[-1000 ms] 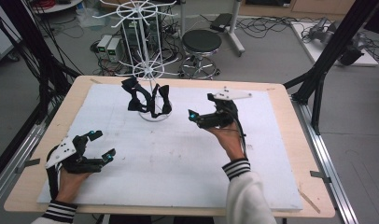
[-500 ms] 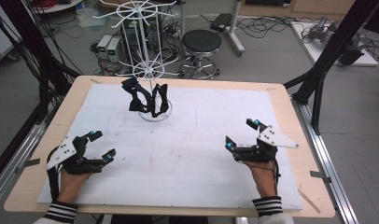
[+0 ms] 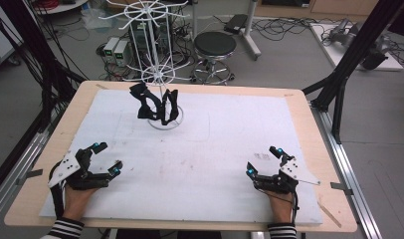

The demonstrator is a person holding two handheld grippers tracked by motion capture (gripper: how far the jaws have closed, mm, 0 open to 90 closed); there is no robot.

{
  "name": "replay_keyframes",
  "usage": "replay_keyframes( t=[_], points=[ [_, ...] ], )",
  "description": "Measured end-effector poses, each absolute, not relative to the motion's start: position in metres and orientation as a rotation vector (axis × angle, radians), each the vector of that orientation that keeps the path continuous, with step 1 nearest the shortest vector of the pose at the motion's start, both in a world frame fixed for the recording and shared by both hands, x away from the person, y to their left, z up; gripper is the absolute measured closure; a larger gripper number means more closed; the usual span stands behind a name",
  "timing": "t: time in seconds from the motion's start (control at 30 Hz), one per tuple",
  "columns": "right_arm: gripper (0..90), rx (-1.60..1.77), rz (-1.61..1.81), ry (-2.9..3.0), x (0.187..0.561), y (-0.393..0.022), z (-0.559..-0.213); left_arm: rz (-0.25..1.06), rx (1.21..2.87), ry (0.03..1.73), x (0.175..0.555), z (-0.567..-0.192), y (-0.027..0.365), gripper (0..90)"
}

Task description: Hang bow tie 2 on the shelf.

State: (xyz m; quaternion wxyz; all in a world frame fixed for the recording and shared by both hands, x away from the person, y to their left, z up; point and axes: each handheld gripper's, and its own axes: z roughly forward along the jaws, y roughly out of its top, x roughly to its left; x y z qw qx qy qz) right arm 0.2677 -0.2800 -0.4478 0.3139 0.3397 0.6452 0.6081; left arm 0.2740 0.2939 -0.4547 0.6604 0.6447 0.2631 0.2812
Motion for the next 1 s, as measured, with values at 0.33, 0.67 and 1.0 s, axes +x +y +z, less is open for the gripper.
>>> replay_keyframes(
  t=[0.33, 0.67, 1.0],
  points=[
    [0.7, 0.89, 1.615, 1.718, 0.2688, -0.2761, -0.4503, 0.645, 1.441, 0.598, 0.2731, -0.4556, 0.2958, 11.7],
    [0.8, 0.887, 1.585, 1.755, 0.2664, -0.2735, -0.4514, 0.648, 1.442, 0.598, 0.2726, -0.4558, 0.2952, 11.7],
    [0.7, 0.894, 1.585, 1.749, 0.2669, -0.2737, -0.4517, 0.646, 1.442, 0.6, 0.2733, -0.4558, 0.2956, 11.7]
  ],
)
